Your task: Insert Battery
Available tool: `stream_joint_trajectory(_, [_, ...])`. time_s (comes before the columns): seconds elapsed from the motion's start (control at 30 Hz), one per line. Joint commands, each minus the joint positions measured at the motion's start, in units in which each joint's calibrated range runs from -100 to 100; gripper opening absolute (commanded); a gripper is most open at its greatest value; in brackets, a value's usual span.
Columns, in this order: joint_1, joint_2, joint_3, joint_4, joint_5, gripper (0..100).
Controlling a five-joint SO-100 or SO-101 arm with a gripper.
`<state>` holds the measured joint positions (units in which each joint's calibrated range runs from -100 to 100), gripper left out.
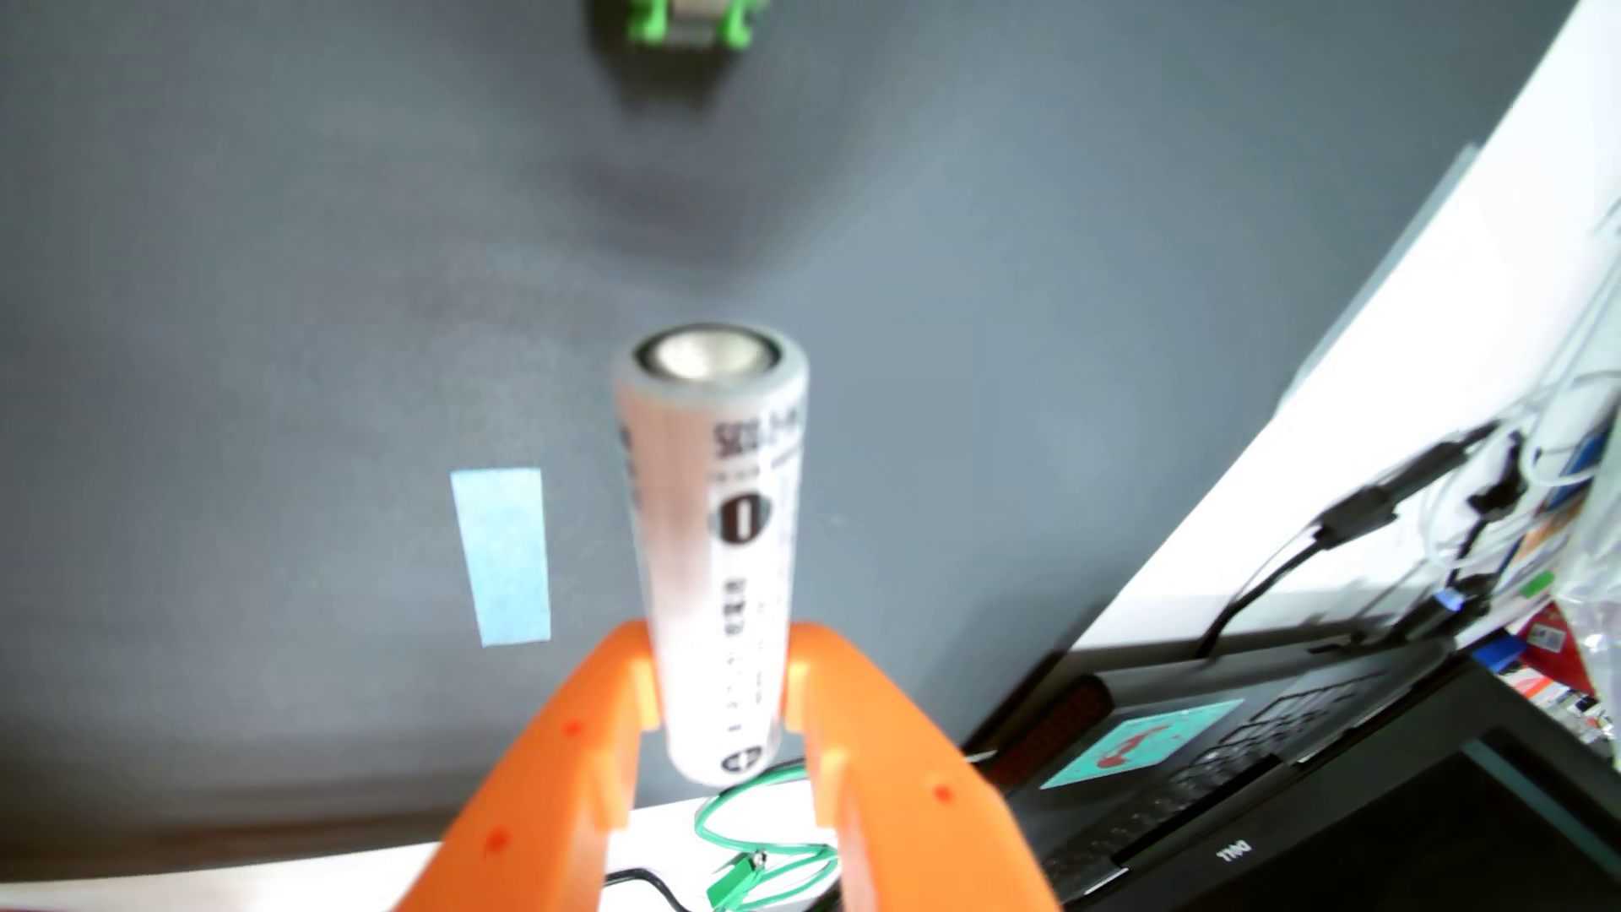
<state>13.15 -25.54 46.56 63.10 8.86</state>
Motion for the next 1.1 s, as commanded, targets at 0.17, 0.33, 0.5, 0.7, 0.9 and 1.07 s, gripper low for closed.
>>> stream_joint_trajectory(0.17, [-8.3, -3.9, -0.4, 0.0, -3.8, 2])
stream_joint_trajectory(0.33, [-8.4, -3.3, -0.5, 0.7, -4.3, 2])
stream_joint_trajectory(0.5, [-9.8, -3.3, -0.4, 0.6, -7.7, 2])
stream_joint_trajectory(0.7, [-17.8, -3.3, 2.5, 0.0, -9.7, 2])
stream_joint_trajectory(0.9, [-19.2, -3.1, 5.4, -3.1, -10.3, 2])
stream_joint_trajectory(1.07, [-19.1, -3.1, 5.7, -4.9, -10.1, 1])
